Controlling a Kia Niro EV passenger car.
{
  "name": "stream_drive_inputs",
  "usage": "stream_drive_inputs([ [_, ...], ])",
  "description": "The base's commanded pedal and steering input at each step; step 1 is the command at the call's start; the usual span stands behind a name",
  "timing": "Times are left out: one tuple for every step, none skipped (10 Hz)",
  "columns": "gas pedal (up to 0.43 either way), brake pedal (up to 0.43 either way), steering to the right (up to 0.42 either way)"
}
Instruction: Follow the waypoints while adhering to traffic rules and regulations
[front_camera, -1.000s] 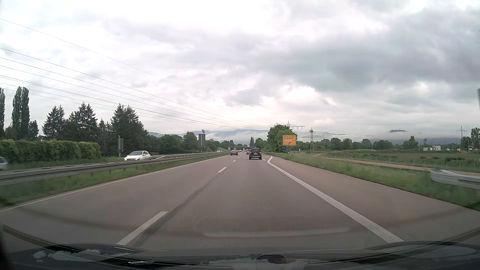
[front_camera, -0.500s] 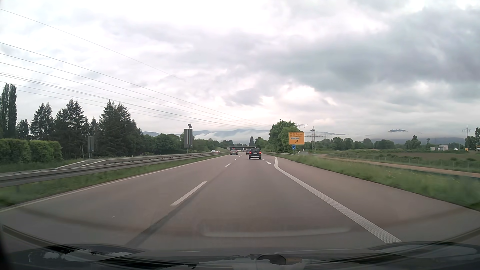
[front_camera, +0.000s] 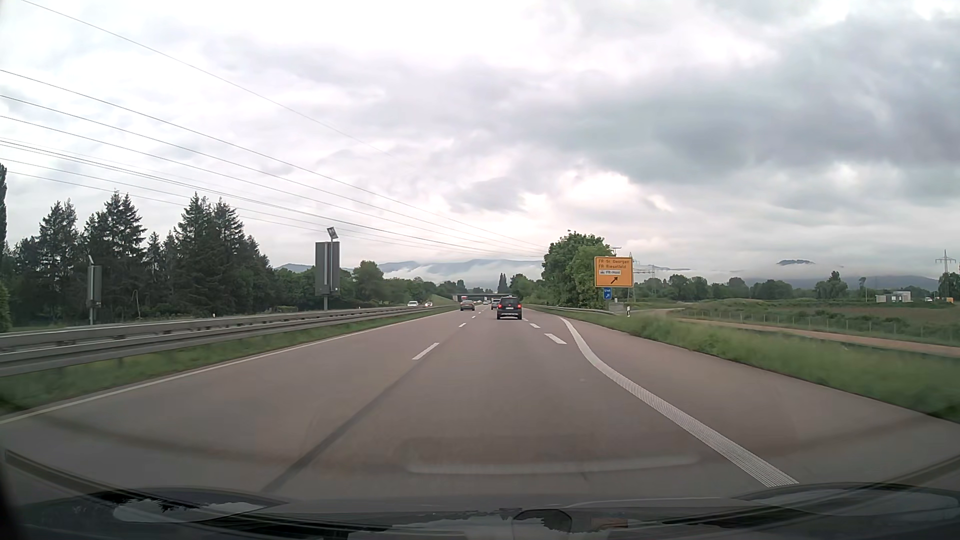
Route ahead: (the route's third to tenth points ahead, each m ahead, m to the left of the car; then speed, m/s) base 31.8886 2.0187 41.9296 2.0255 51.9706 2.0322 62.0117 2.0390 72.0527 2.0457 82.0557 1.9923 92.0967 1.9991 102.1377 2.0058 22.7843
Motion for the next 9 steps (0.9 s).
stream_drive_inputs([
  [0.118, 0.0, 0.001],
  [0.118, 0.0, 0.0],
  [0.118, 0.0, 0.0],
  [0.118, 0.0, 0.0],
  [0.118, 0.0, 0.0],
  [0.118, 0.0, 0.0],
  [0.118, 0.0, 0.0],
  [0.118, 0.0, 0.0],
  [0.118, 0.0, 0.0],
])
